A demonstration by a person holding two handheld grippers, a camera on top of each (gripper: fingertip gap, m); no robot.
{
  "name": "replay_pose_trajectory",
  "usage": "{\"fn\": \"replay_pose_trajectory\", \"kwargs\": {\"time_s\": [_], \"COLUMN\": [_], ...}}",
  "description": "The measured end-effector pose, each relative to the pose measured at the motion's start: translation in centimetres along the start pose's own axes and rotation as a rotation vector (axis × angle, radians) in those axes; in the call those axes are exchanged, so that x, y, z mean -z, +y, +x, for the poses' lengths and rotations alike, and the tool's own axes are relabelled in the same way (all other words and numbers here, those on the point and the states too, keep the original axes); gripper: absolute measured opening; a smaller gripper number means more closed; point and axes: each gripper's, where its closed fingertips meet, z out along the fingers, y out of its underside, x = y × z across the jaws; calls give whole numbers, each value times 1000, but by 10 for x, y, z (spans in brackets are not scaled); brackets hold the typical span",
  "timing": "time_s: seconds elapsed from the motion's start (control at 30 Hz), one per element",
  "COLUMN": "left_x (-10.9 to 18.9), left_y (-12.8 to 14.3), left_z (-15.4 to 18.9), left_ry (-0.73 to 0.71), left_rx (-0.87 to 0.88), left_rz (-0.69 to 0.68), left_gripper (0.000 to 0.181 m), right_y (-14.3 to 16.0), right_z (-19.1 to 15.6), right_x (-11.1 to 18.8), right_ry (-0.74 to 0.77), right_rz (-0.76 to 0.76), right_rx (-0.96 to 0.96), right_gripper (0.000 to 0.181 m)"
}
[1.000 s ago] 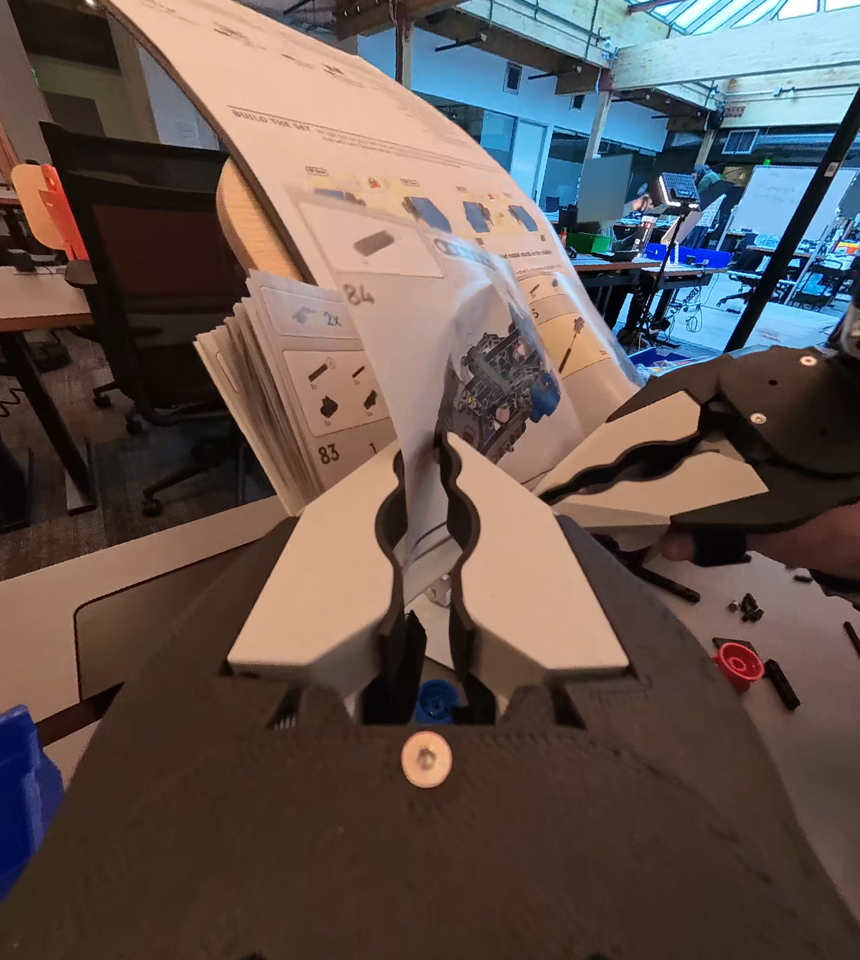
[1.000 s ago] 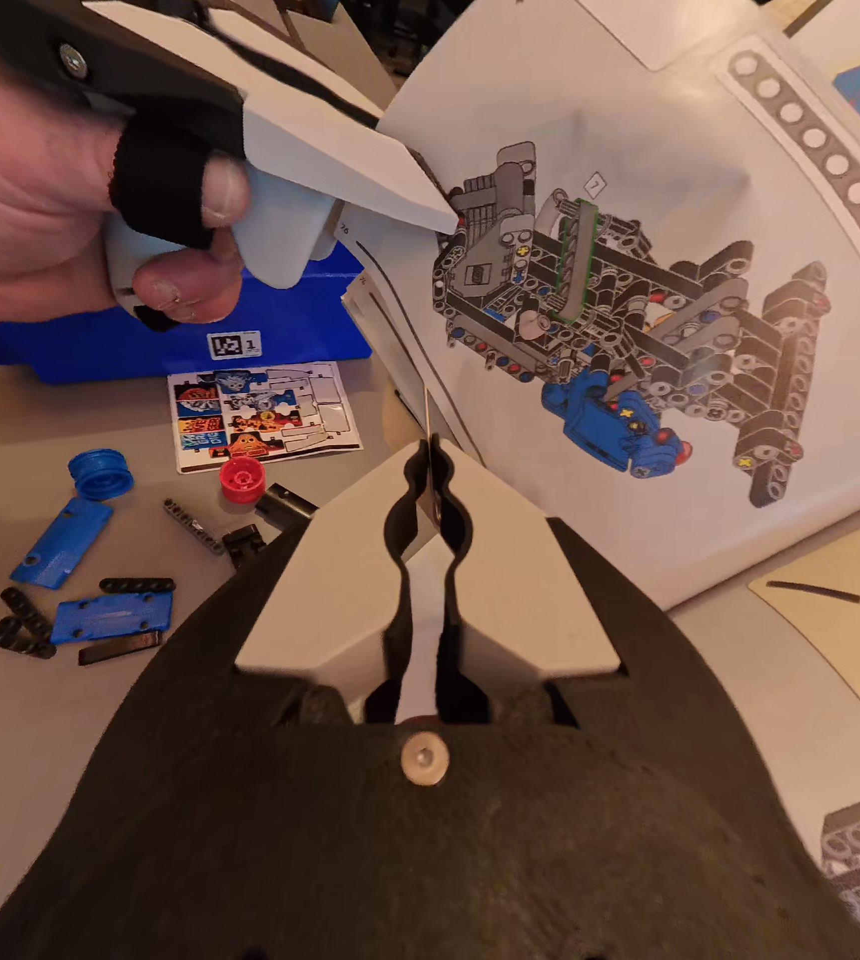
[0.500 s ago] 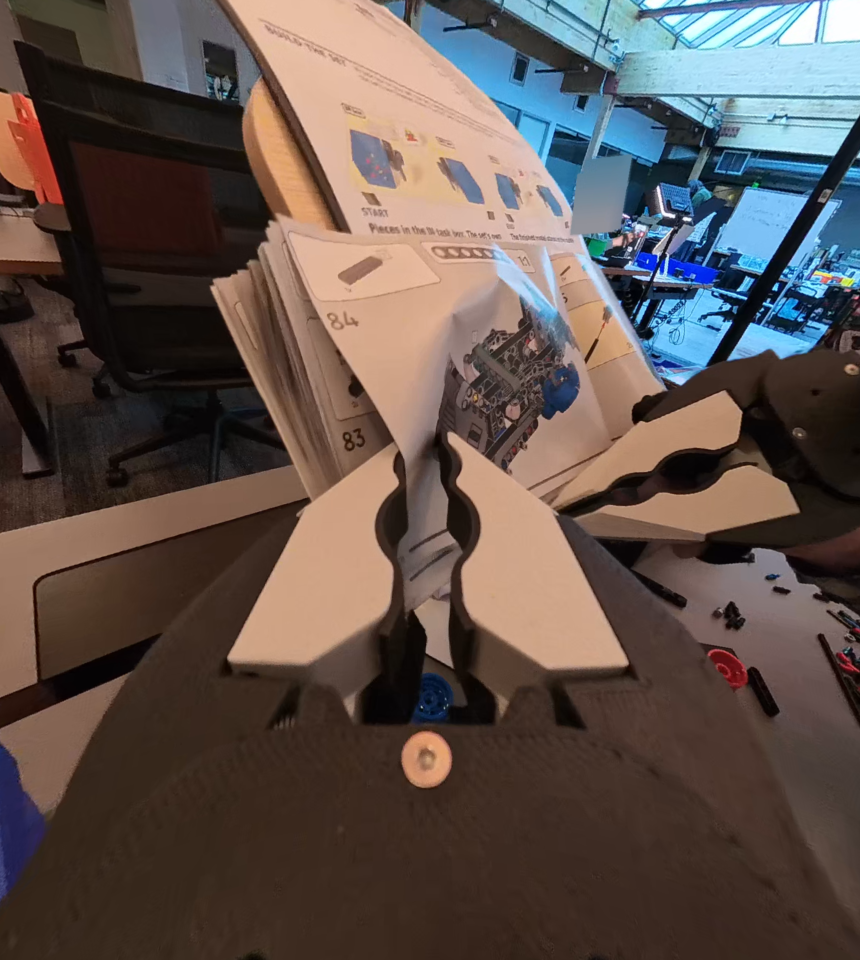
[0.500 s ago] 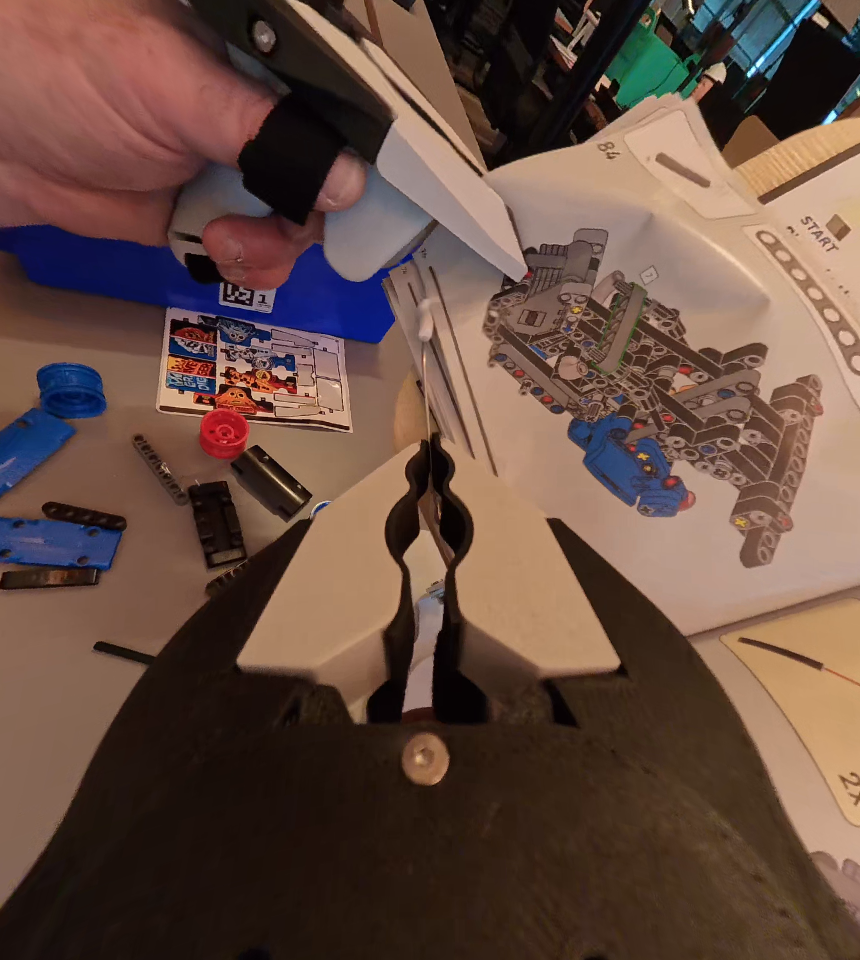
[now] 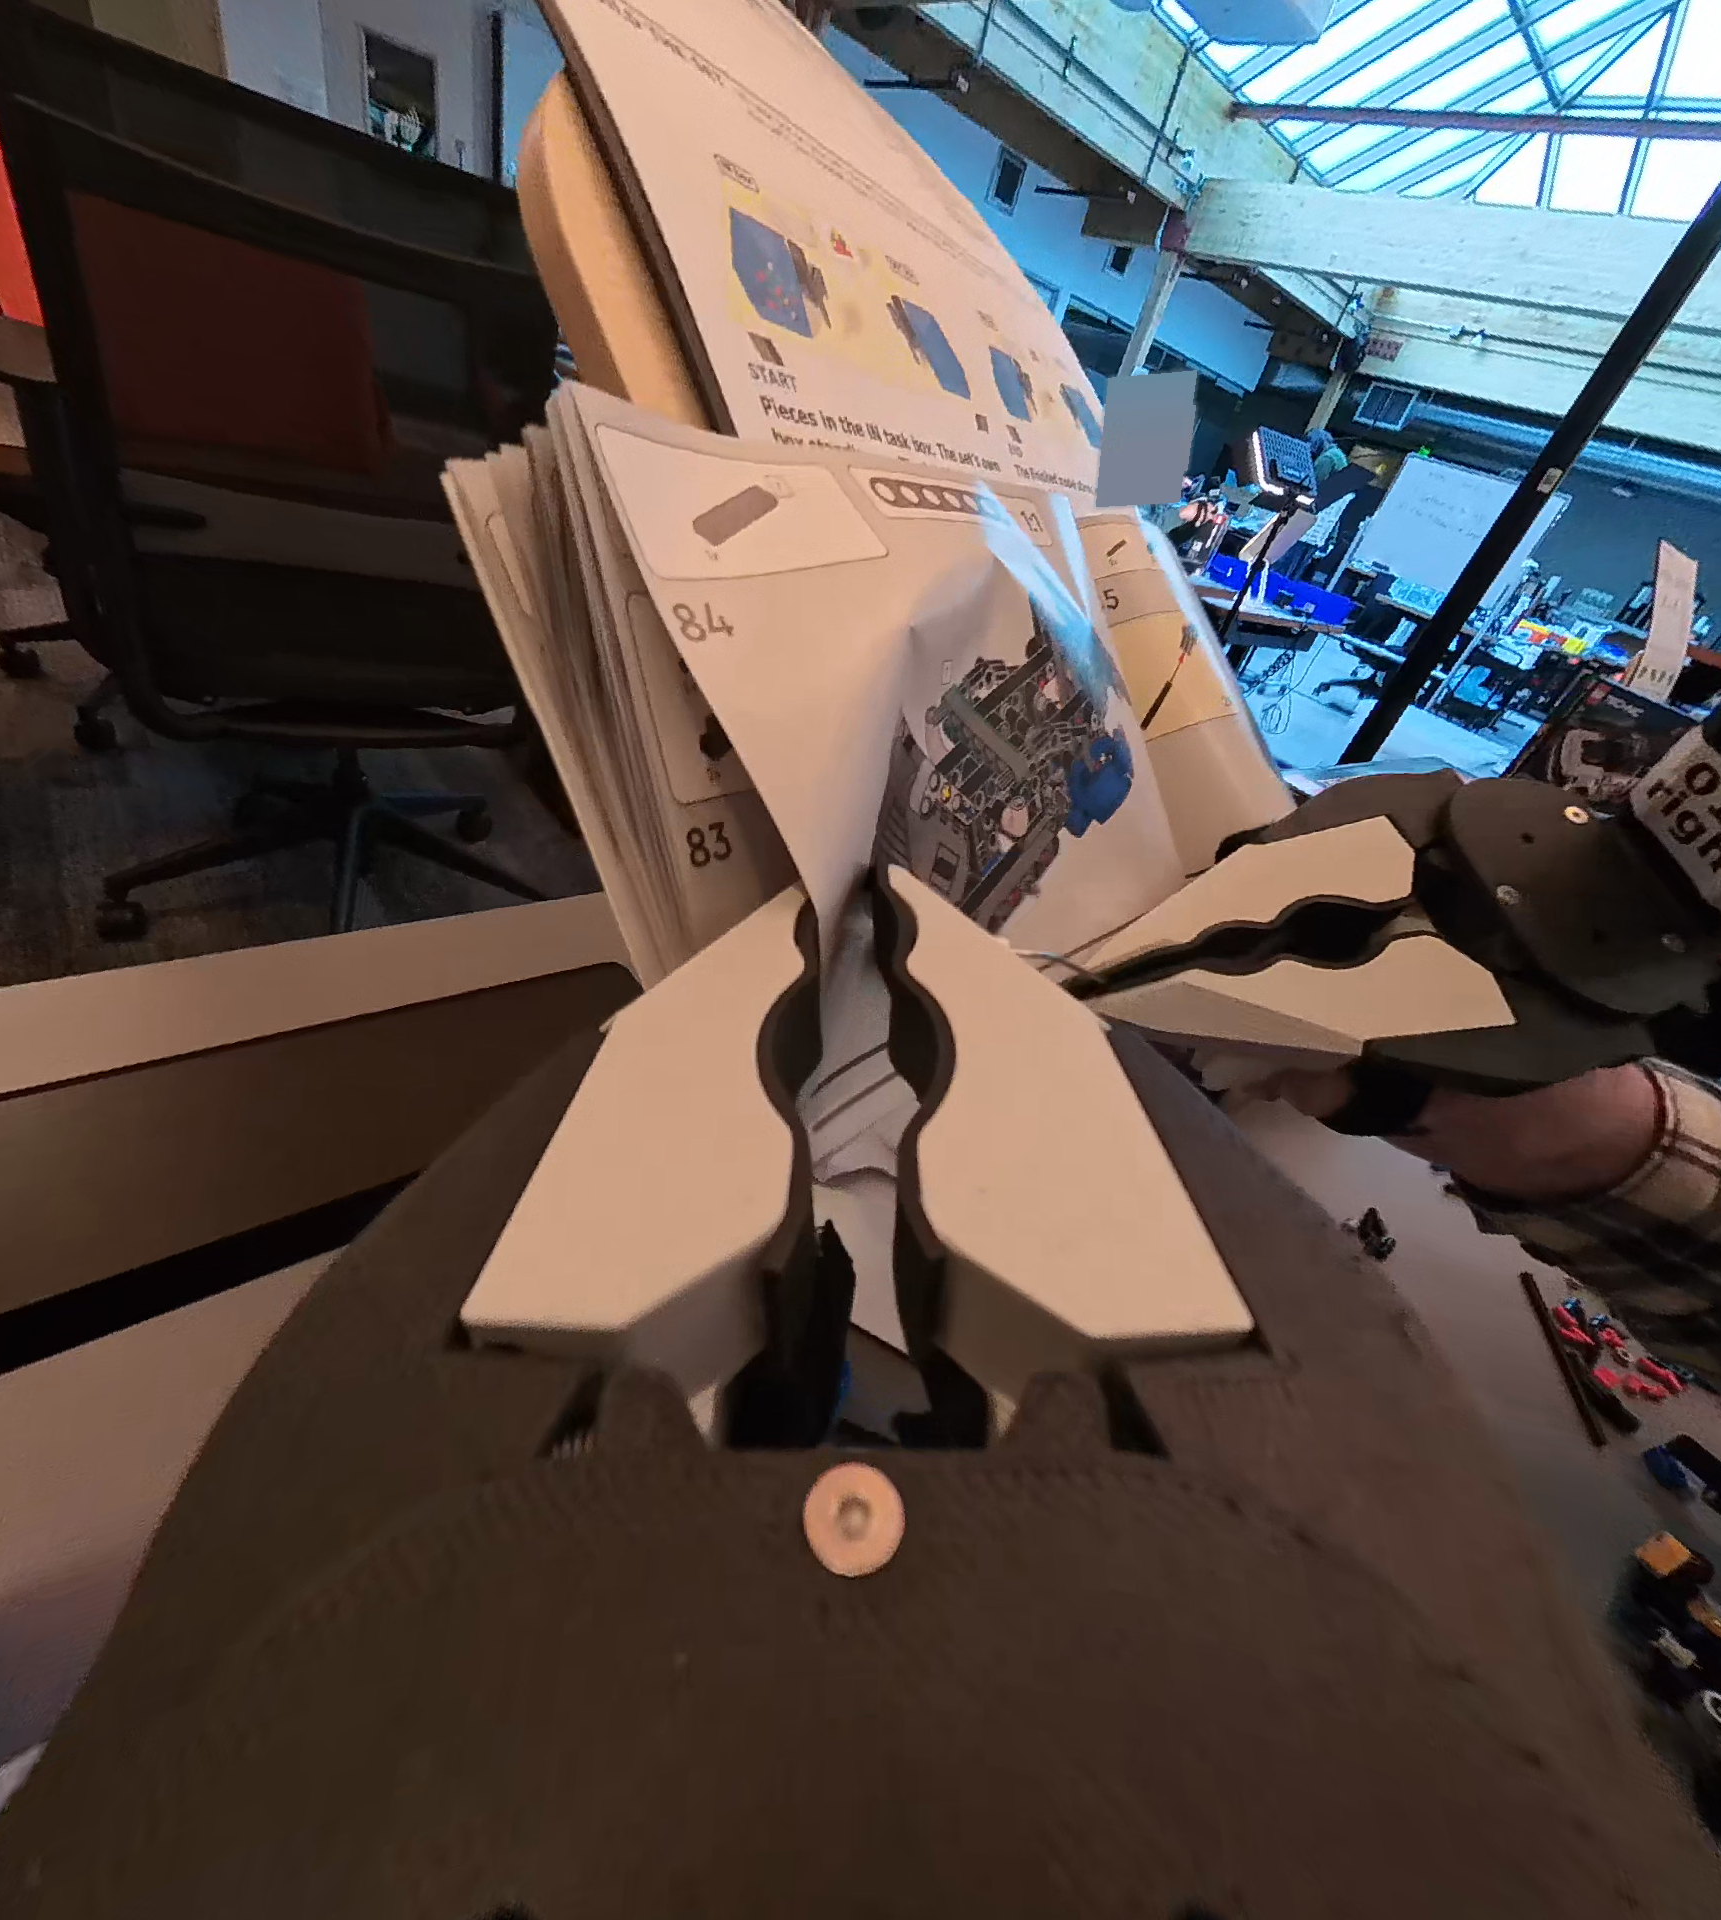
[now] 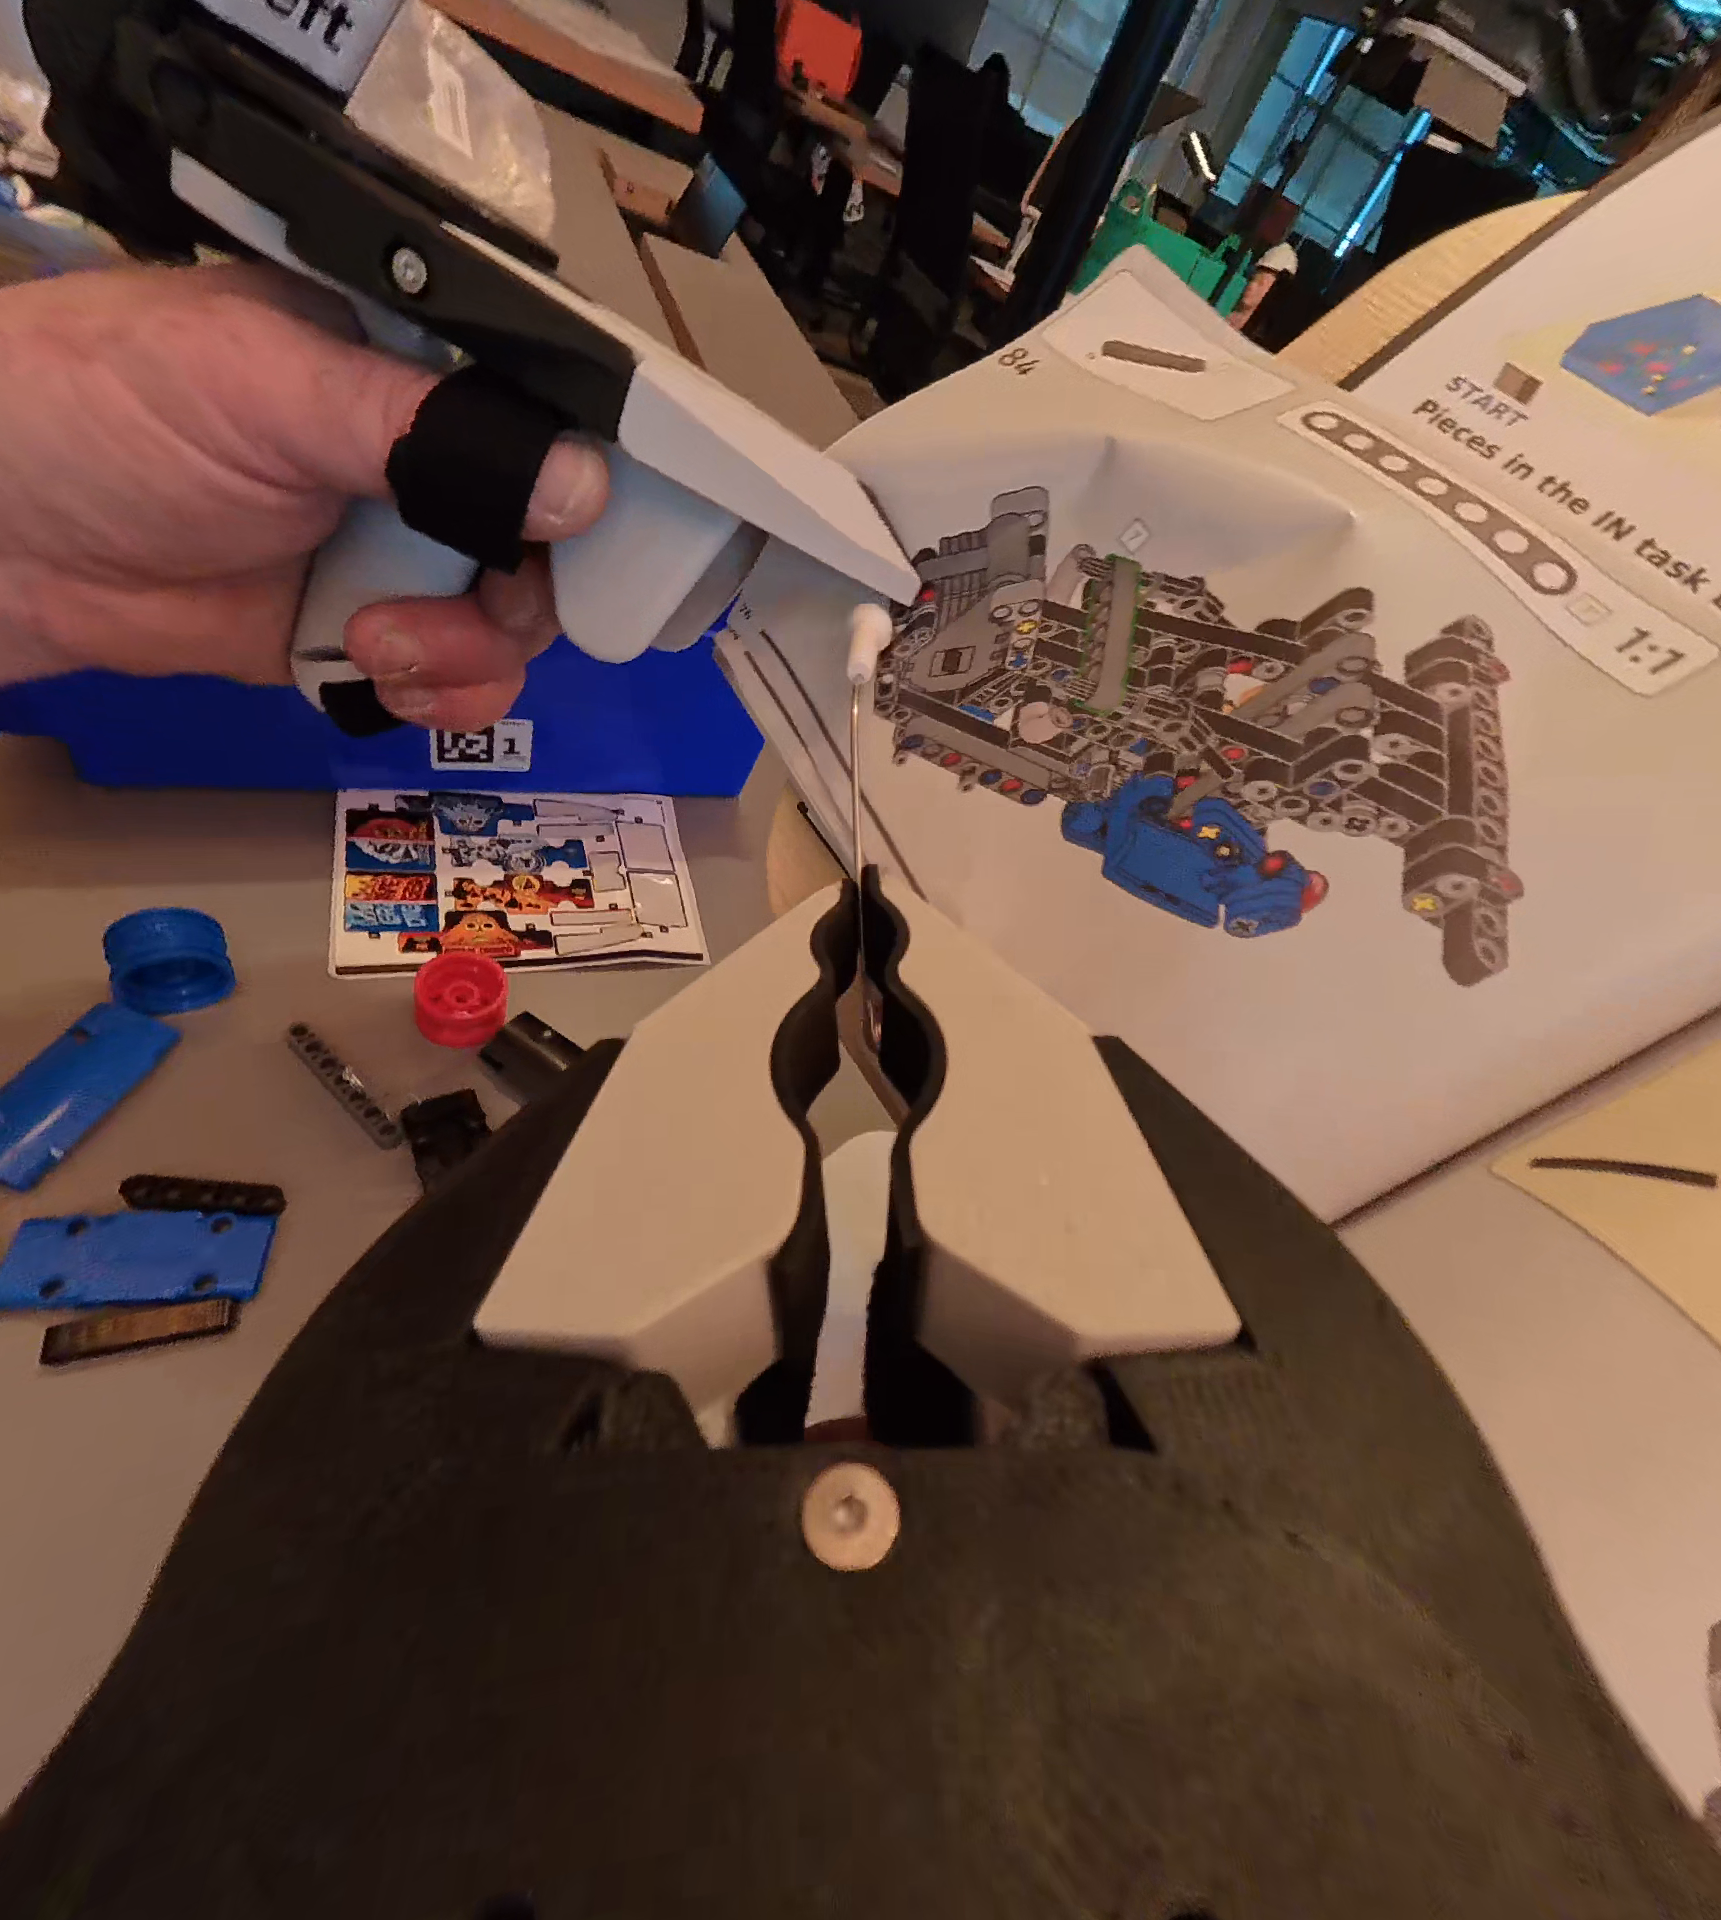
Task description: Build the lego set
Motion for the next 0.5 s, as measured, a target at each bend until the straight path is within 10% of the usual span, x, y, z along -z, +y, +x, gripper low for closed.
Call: {"fn": "replay_pose_trajectory", "kwargs": {"time_s": [0.5], "left_x": [29], "left_y": [-7], "left_z": [-5], "left_ry": [-157], "left_rx": [-81], "left_rz": [35], "left_gripper": [22], "right_y": [7], "right_z": [40], "right_x": [58], "right_ry": [170], "right_rz": [-113], "right_rx": [-108], "right_gripper": [17]}}
